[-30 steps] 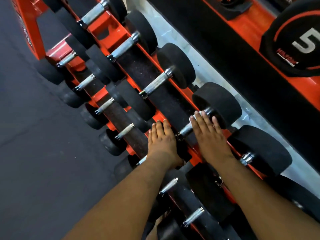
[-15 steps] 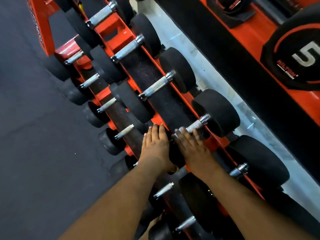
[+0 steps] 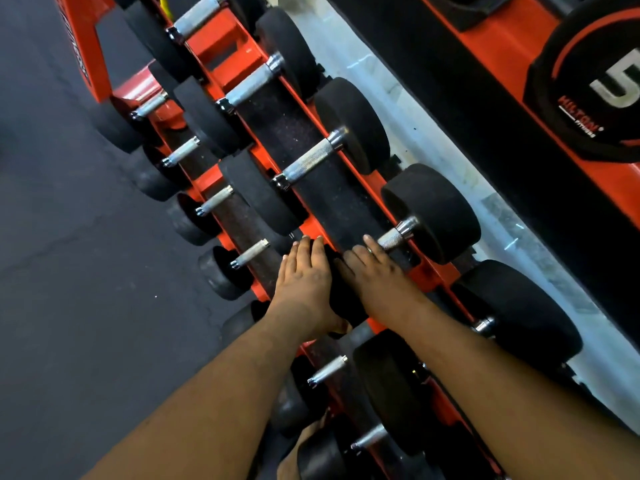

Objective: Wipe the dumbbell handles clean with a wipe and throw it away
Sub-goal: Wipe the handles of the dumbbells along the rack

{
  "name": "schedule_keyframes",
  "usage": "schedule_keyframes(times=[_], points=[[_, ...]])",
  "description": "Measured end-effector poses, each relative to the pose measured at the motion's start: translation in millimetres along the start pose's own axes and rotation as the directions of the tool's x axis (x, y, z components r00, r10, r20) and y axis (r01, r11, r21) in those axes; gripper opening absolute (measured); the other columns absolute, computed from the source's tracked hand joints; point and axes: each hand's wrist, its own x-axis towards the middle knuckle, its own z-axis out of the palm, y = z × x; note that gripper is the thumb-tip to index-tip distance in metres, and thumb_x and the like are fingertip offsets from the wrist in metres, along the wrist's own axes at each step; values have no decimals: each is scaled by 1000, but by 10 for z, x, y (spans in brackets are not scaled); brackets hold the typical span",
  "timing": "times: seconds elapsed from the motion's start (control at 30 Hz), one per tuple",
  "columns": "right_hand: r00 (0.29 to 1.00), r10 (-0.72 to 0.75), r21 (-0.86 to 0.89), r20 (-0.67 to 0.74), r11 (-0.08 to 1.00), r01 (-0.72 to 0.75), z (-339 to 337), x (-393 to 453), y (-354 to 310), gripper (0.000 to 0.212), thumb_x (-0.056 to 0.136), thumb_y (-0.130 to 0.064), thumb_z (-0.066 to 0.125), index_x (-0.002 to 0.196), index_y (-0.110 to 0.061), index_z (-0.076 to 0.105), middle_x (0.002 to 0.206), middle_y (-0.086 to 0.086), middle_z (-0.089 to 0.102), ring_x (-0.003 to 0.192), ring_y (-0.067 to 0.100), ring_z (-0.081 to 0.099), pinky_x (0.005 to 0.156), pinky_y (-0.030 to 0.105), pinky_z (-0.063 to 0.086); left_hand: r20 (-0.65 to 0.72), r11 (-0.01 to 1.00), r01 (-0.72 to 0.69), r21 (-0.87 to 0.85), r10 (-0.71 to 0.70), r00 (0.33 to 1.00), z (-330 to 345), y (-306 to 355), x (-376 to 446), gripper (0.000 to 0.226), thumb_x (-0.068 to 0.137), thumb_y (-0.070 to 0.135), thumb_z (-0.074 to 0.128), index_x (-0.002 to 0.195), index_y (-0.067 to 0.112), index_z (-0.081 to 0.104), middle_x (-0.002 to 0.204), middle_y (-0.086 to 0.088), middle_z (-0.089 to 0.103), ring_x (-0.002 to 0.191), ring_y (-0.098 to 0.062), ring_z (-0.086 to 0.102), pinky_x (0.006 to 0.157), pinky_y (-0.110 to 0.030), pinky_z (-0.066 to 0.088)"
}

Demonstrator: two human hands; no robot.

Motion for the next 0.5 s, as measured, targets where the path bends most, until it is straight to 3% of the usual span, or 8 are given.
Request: schedule_keyframes(times=[0.07,0.13,0.2,0.27,0.33,0.4,0.43,0.5], points=[[999,14,29,-42,1000,-13,-35,55,7,47,92,-14,33,133,-13,53,115,6,57,119,29,54,120,47,29,-7,1000,-6,-8,6,1000,2,-3,-1,152,60,46,94,159,9,-16,169,-11,-15,156,-28,-16,127,-42,-5],[1000,-18,0,-25,1000,18,-37,-88,59,55,94,-16,35,149,-9,42,138,11,52,136,32,45,121,49,27,-12,1000,-9,-13,9,1000,-2,-10,-9,152,61,46,94,159,9,-16,169,-11,-15,156,-28,-16,127,-42,-5],[998,-70,-86,8,994,71,-4,-320,112,63,98,-18,35,159,-7,21,162,16,27,152,35,21,122,52,23,-13,1000,-15,-12,15,1000,-5,-4,-11,151,61,47,94,159,9,-15,169,-11,-15,156,-28,-16,128,-42,-4],[996,-60,-124,60,990,67,-26,-350,132,62,99,-19,32,159,-6,20,164,17,23,153,35,18,122,54,22,-10,1000,-13,-9,13,1000,-6,-7,-4,151,61,47,94,159,9,-15,169,-11,-15,156,-29,-15,128,-43,-3],[997,-20,-87,68,996,26,-82,-153,106,53,94,-18,39,146,-7,44,142,15,50,138,34,43,122,53,23,-5,1000,-9,-5,9,1000,-7,-2,1,151,61,47,94,159,9,-15,169,-11,-15,156,-28,-15,128,-42,-4],[997,-11,-34,74,999,14,-184,105,90,40,88,-16,40,122,-14,60,107,6,60,109,27,58,120,50,29,0,1000,-6,-8,6,1000,-15,6,-2,152,60,48,94,159,9,-16,169,-11,-15,156,-28,-15,128,-43,-4],[997,-26,-23,75,999,27,-224,171,86,37,87,-16,39,116,-15,62,101,4,60,103,25,59,119,49,31,0,1000,-5,-10,5,1000,-16,5,-1,153,60,48,94,159,9,-16,169,-11,-15,156,-28,-15,128,-43,-3],[997,-55,-16,56,998,56,-200,96,128,40,90,-15,38,123,-13,60,108,6,60,109,28,58,119,50,29,-5,1000,-6,-9,6,1000,-8,-1,0,153,59,48,94,159,10,-16,169,-11,-15,156,-28,-15,128,-43,-2]])
